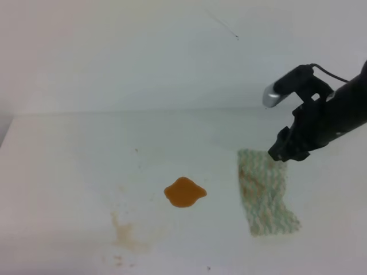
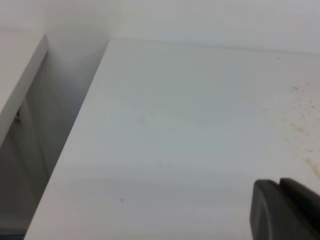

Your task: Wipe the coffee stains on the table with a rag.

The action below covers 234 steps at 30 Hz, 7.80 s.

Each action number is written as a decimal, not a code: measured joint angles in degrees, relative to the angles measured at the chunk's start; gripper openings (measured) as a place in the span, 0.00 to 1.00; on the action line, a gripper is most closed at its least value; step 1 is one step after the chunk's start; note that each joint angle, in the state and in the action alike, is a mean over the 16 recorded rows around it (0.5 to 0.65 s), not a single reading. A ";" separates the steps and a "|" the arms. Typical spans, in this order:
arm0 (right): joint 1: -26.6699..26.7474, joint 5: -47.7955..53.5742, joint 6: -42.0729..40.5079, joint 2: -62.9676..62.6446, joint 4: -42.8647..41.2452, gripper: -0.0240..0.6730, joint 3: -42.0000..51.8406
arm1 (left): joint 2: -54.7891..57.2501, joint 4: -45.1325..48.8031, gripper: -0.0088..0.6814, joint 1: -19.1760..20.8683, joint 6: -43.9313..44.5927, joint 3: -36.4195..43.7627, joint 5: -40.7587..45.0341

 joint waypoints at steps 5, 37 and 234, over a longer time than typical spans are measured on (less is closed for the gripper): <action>0.79 1.29 2.87 6.81 -3.17 0.52 -5.17 | 0.00 0.00 0.01 0.00 0.00 0.00 0.00; 4.48 -3.28 13.48 22.36 -14.12 0.22 -10.22 | 0.39 -0.07 0.01 0.01 0.00 -0.54 0.21; 4.55 -34.53 17.07 -71.24 -5.13 0.04 44.24 | -0.58 -0.07 0.01 -0.02 0.00 0.94 -0.37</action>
